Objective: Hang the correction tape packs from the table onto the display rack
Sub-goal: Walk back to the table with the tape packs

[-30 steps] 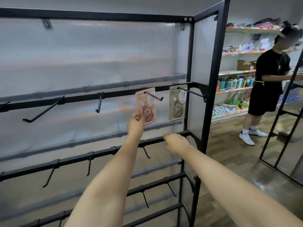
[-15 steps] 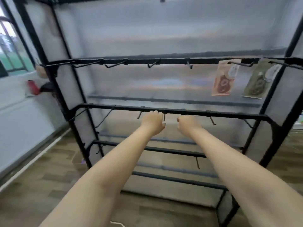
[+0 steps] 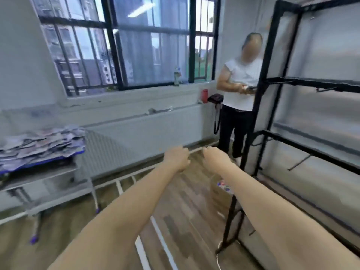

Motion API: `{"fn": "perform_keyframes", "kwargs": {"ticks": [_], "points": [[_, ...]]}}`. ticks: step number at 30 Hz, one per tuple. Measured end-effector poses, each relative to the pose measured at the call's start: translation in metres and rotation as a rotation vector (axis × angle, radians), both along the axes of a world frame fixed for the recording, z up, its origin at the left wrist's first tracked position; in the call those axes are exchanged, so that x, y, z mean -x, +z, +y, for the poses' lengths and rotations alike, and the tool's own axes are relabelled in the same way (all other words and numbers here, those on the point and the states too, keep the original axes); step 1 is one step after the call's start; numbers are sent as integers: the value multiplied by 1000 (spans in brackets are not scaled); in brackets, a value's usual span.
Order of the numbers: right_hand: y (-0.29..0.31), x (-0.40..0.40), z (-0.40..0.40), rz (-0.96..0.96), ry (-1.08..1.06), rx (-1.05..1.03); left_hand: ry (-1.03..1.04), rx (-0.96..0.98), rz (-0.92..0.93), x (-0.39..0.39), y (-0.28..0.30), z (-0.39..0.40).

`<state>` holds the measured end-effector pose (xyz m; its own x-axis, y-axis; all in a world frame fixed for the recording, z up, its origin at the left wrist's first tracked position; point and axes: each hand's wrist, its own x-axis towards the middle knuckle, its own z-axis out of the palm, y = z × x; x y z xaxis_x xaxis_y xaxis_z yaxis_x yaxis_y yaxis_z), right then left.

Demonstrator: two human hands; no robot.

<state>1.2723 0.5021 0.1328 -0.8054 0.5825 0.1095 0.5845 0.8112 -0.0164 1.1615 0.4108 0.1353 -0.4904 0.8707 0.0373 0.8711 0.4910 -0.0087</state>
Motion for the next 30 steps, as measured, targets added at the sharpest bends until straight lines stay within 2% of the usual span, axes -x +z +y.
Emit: {"fn": "perform_keyframes", "kwargs": {"ticks": [8, 12, 16, 25, 30], "points": [[0, 273, -88, -50, 334, 79, 359, 151, 108, 218, 5, -123], [-1, 372, -135, -18, 469, 119, 443, 112, 116, 303, 7, -182], [-15, 459, -177, -67, 611, 72, 582, 90, 47, 383, -5, -231], [-48, 681, -220, -253, 779, 69, 764, 165, -3, 564, -52, -294], [-56, 809, -224, -278, 810, 82, 836, 173, 8, 673, -61, -302]]}}
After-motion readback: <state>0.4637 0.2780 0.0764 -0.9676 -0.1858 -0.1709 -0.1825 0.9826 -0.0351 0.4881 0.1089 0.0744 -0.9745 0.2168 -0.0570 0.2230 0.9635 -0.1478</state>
